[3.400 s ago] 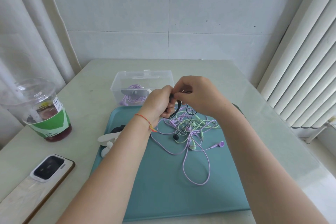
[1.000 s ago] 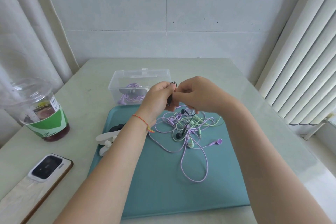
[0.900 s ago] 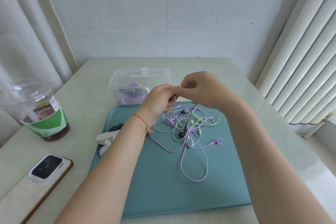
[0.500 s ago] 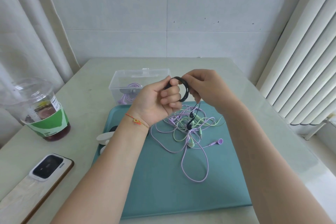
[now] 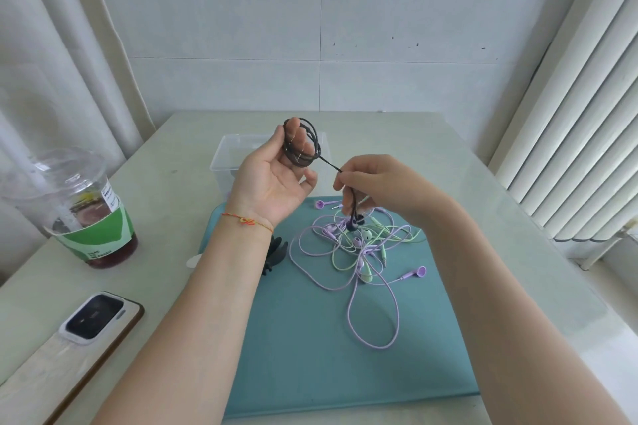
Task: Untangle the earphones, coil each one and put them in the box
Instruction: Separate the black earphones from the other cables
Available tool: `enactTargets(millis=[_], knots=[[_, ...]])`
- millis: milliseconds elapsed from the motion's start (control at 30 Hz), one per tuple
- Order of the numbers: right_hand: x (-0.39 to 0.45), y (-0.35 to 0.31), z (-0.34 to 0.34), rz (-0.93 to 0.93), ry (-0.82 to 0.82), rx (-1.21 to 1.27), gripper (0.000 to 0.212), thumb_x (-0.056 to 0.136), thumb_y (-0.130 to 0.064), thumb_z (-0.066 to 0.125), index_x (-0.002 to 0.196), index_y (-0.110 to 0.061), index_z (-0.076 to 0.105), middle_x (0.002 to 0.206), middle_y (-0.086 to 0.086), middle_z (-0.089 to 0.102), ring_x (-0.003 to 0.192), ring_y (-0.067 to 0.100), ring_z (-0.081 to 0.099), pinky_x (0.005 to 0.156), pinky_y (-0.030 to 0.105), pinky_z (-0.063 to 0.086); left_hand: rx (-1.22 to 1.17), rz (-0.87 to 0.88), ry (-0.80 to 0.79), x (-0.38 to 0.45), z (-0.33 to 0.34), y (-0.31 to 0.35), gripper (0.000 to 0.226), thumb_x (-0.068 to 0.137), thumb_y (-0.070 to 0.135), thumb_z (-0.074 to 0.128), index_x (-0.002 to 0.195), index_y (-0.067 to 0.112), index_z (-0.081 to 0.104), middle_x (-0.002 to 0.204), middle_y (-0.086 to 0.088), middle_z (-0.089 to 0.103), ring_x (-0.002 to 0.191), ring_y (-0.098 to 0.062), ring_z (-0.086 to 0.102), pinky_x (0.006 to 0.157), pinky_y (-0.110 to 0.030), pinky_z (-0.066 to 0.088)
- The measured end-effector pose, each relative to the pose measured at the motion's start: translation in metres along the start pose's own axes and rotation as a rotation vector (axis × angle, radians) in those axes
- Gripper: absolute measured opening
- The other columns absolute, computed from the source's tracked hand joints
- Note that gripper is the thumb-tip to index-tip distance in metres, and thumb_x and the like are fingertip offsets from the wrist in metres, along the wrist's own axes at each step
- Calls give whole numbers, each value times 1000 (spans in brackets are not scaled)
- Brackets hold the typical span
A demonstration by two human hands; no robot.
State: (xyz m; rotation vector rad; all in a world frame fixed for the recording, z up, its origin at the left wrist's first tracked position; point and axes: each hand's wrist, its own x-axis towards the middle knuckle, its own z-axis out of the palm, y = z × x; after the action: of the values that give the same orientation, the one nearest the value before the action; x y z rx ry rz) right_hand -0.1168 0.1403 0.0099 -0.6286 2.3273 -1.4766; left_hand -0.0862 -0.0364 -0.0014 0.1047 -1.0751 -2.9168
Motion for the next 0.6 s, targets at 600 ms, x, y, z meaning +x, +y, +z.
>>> enactTargets(millis=[600], knots=[[7, 9, -20, -47, 511, -15, 19, 89, -18, 56, 77, -20, 69, 47, -5, 41, 47, 20, 36, 52, 29, 35, 372, -270, 79, 3, -12, 6, 29, 95, 23, 36, 68, 18, 43, 46, 8, 22, 35, -8, 19, 39, -18, 14]])
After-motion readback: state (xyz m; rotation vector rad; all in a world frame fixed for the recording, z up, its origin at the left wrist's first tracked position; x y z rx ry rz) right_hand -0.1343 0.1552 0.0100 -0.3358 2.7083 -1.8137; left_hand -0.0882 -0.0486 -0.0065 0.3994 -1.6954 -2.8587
